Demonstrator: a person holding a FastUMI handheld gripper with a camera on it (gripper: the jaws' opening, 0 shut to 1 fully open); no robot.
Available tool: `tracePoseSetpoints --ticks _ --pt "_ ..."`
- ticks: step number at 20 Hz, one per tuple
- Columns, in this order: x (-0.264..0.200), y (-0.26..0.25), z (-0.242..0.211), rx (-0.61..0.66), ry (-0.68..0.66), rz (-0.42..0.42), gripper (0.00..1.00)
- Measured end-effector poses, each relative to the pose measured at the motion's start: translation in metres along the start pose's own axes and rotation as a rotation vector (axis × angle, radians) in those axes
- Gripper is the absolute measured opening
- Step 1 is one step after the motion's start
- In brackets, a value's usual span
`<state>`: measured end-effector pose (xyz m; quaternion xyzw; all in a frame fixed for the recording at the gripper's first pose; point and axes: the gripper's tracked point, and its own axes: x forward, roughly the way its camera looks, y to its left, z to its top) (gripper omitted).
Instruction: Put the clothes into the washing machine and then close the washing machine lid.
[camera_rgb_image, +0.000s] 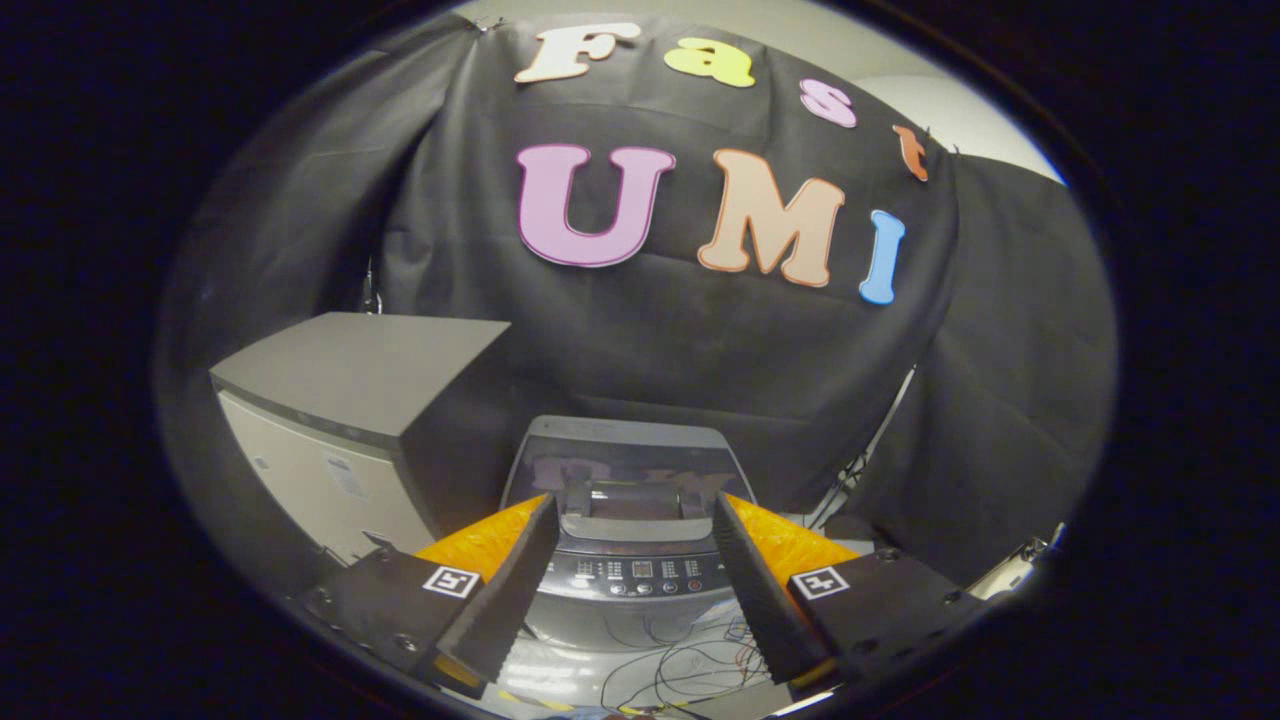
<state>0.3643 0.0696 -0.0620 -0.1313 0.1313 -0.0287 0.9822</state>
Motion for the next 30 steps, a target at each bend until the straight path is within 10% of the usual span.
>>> tracePoseSetpoints --ticks 30 --pt "-0.112 0.000 0.023 0.290 -0.103 -0.170 0.97"
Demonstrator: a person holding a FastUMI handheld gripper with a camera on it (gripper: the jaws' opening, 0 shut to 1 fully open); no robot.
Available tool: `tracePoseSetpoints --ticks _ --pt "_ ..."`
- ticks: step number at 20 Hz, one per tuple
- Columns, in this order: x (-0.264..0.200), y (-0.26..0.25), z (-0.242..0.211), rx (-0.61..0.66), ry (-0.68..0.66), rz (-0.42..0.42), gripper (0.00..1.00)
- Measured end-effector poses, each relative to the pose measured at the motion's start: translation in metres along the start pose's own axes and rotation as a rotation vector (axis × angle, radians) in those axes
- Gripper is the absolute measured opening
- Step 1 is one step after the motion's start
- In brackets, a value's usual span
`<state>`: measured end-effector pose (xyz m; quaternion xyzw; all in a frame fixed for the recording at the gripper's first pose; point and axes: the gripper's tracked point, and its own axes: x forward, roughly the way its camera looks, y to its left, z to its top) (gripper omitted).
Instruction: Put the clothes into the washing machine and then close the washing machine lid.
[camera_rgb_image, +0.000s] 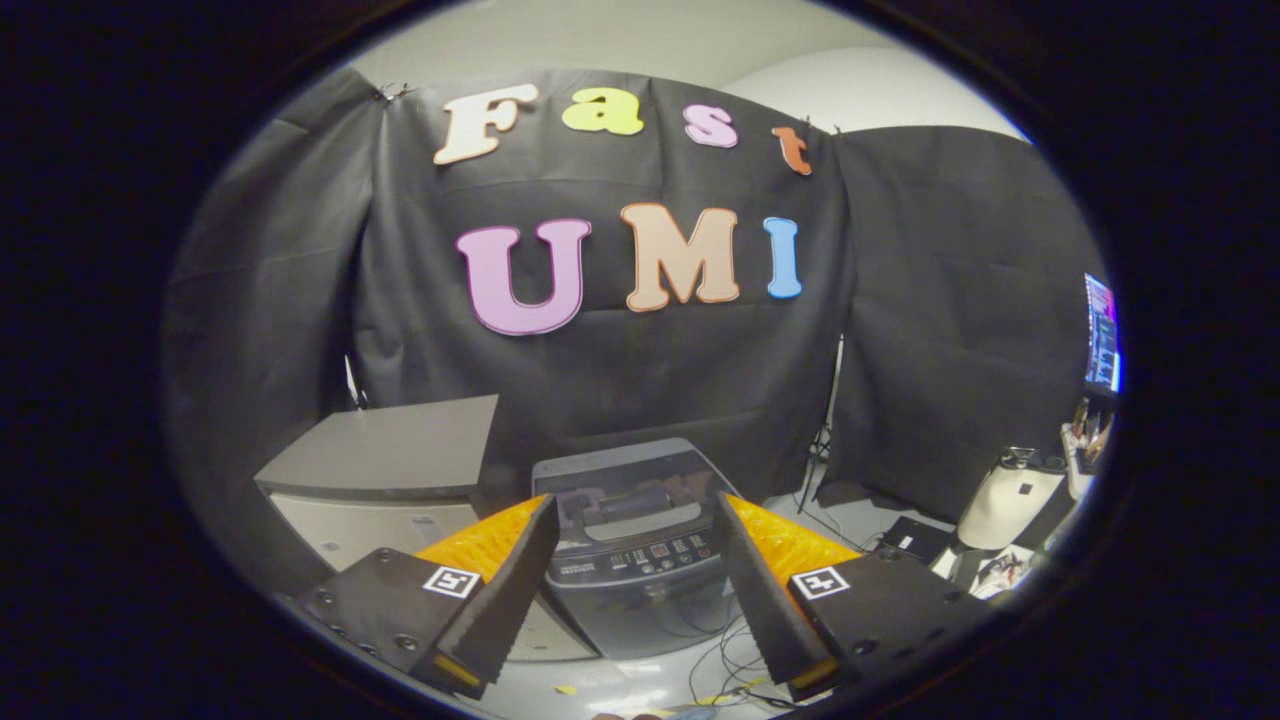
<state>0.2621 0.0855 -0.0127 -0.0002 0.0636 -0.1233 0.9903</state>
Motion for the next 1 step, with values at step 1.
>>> tracePoseSetpoints --ticks 1 --pt "0.0008 -0.0008 0.0026 0.008 -0.011 -0.002 0.97"
